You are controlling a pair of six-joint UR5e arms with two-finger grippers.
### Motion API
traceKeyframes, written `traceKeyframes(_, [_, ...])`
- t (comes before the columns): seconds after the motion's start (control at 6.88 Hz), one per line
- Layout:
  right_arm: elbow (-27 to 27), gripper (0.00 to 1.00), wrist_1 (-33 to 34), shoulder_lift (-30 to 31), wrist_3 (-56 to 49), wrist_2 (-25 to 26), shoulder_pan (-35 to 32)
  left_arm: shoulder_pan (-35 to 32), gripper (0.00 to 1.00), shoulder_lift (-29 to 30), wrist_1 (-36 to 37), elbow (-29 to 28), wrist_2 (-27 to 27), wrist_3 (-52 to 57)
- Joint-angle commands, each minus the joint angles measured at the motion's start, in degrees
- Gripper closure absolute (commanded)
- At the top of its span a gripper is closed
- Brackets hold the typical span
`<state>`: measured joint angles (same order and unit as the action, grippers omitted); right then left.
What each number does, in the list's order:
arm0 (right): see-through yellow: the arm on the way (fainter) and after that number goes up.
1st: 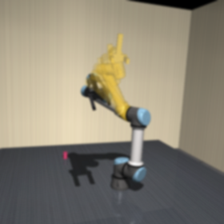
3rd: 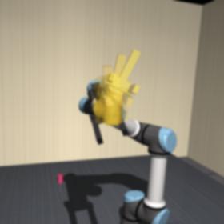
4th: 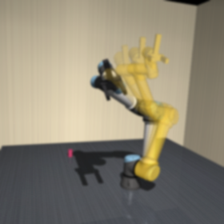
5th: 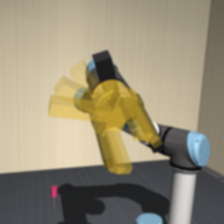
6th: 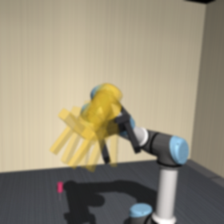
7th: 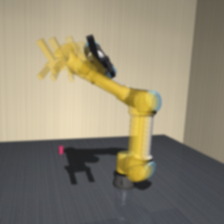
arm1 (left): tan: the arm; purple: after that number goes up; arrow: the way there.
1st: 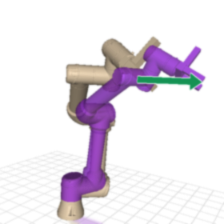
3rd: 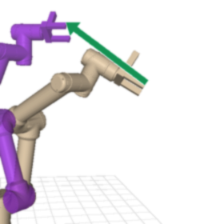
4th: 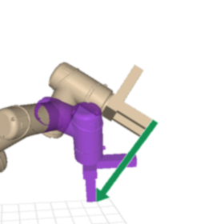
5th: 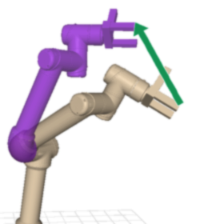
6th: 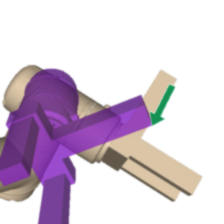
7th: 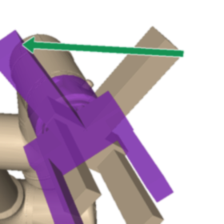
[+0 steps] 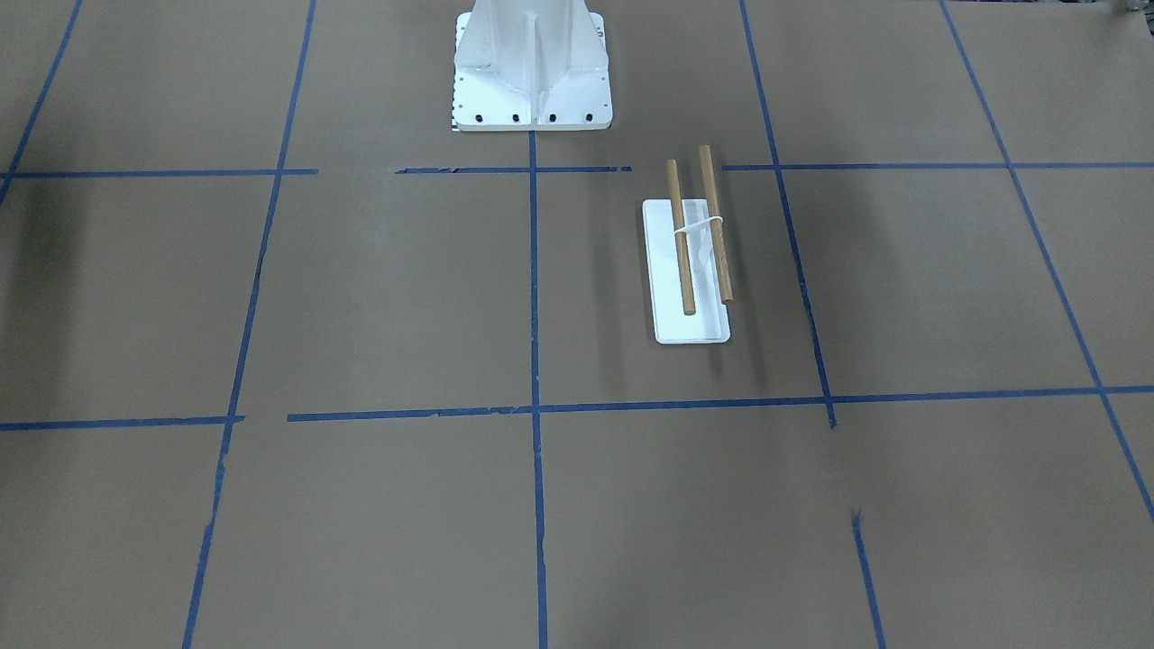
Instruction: Hang towel on rack
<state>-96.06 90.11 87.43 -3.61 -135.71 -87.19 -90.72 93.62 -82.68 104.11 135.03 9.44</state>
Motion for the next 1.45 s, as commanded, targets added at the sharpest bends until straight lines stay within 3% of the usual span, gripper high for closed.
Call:
traceKeyframes(0.0, [-1.59, 0.0, -4.11, 5.18, 0.35, -0.26, 2.01, 0.1, 0.0, -0.01, 0.15, 0.92, 2.59, -0.13])
traceKeyframes(0.15, [0.94, 0.0, -9.81, 7.12, 0.53, 0.0, 2.37, 0.19, 0.0, 0.16, -0.11, 0.14, 5.66, -0.3])
traceKeyframes(0.44, [2.19, 0.0, -20.53, 11.34, 2.47, -1.06, 2.38, 0.45, 0.0, -0.1, -6.06, -2.41, 5.69, -0.3])
traceKeyframes(0.58, [8.81, 0.09, -22.33, 12.14, 2.38, 0.51, 2.38, 0.54, 0.0, -0.19, -6.27, -2.5, 5.69, -0.3])
traceKeyframes(0.87, [23.64, 0.22, -25.51, 4.03, 1.86, 0.62, 2.2, 0.45, 0.0, -0.19, -7.05, -3.29, 5.69, -0.22])
traceKeyframes(1.16, [33.18, 0.26, -25.25, -0.5, -2.35, 0.88, -1.02, 0.54, 0.0, -0.19, -7.67, -3.3, 5.69, -0.22])
traceKeyframes(1.31, [35.31, 0.27, -25.24, -0.51, -3.24, 1.66, -1.75, 0.54, 0.0, -0.19, -8.81, -3.56, 5.69, -0.3])
